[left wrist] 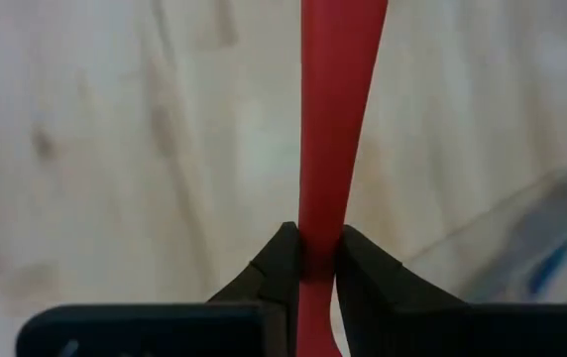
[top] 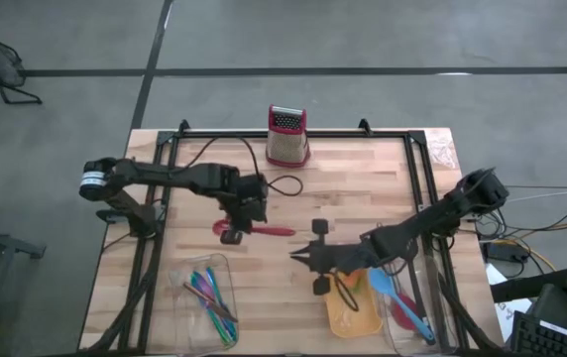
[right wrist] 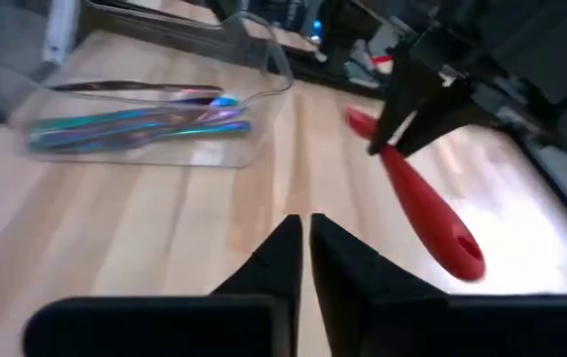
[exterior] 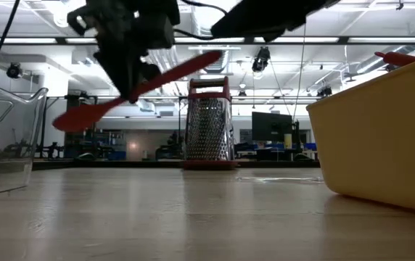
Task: Pick & Place Kitchen Items
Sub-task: Put the red serving spoon into the right transparent bin
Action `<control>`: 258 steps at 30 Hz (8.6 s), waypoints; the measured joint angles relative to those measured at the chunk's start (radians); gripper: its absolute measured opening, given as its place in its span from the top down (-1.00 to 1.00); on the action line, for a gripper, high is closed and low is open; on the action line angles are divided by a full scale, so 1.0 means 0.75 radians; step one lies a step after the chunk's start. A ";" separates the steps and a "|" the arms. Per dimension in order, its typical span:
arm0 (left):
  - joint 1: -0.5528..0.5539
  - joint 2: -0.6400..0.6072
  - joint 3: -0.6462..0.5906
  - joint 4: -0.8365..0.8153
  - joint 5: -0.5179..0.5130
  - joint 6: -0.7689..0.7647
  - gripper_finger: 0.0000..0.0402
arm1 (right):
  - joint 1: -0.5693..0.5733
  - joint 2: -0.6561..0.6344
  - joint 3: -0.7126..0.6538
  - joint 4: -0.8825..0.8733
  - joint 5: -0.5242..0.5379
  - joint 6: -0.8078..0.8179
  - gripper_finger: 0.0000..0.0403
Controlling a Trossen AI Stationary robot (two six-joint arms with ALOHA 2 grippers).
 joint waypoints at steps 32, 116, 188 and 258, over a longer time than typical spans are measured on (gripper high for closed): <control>-0.035 0.002 -0.029 -0.067 0.163 -0.125 0.76 | 0.062 0.641 0.853 -0.907 0.858 -0.313 -0.05; -0.070 -0.084 0.206 0.133 -0.279 -0.092 -0.09 | 0.155 0.620 1.109 -2.147 0.785 0.729 0.68; -0.251 -0.484 -0.223 0.709 -0.267 -0.232 -0.09 | 0.747 0.300 0.648 -2.381 0.449 2.052 0.68; -0.301 -0.023 -0.393 2.278 0.015 -0.273 -0.03 | 0.797 0.235 0.654 -2.357 1.019 2.279 0.68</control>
